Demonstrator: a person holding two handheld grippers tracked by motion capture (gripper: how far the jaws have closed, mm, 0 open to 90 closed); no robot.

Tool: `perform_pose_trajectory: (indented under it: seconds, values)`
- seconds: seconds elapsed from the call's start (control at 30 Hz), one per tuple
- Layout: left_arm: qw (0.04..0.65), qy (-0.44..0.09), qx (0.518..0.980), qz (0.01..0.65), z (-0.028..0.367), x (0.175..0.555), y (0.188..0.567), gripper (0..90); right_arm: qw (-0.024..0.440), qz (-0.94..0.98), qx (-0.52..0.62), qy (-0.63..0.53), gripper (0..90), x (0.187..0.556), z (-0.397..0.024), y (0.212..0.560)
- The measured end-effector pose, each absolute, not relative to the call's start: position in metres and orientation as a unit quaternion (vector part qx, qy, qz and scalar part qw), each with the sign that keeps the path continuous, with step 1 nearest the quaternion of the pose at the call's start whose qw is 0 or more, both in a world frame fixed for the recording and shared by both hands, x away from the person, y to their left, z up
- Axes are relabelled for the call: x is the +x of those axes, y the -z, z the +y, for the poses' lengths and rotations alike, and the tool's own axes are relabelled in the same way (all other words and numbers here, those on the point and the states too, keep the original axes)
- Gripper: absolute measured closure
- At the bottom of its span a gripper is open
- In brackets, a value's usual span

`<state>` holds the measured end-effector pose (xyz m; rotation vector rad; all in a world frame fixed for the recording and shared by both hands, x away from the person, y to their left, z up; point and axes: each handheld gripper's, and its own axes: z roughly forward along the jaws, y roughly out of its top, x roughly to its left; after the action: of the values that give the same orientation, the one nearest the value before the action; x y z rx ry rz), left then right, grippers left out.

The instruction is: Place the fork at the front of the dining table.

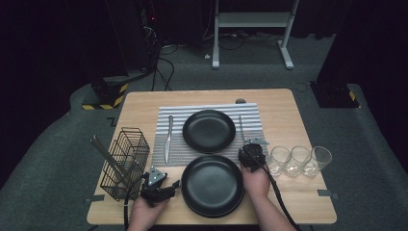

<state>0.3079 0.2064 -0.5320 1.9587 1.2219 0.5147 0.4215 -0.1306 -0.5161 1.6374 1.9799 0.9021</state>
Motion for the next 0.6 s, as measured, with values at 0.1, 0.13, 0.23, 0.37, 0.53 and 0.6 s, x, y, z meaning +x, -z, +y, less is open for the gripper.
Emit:
perform_pose_trajectory:
  seconds: [0.1,0.13,0.23,0.37,0.53,0.6]
  values:
    - [0.378,-0.201,0.767,0.478,0.2064,0.308,0.5319,39.7,0.211,0.708,0.589,-0.327,76.3,0.4187,-0.1319,0.5158]
    - [0.378,-0.201,0.767,0.478,0.2064,0.308,0.5319,39.8,0.212,0.707,0.59,-0.328,77.3,0.4178,-0.1327,0.5157]
    - [0.378,-0.201,0.767,0.478,0.2064,0.3079,0.532,39.7,0.208,0.699,0.597,-0.334,79.0,0.4155,-0.1351,0.5162]
    - [0.378,-0.202,0.766,0.478,0.2062,0.3079,0.532,39.7,0.212,0.696,0.598,-0.335,81.6,0.413,-0.1366,0.5162]
    - [0.378,-0.202,0.767,0.478,0.2061,0.3079,0.532,39.7,0.219,0.694,0.598,-0.335,84.5,0.4116,-0.1376,0.5156]
    - [0.378,-0.202,0.766,0.478,0.2061,0.3079,0.532,39.7,0.219,0.694,0.598,-0.336,84.7,0.412,-0.1381,0.5154]
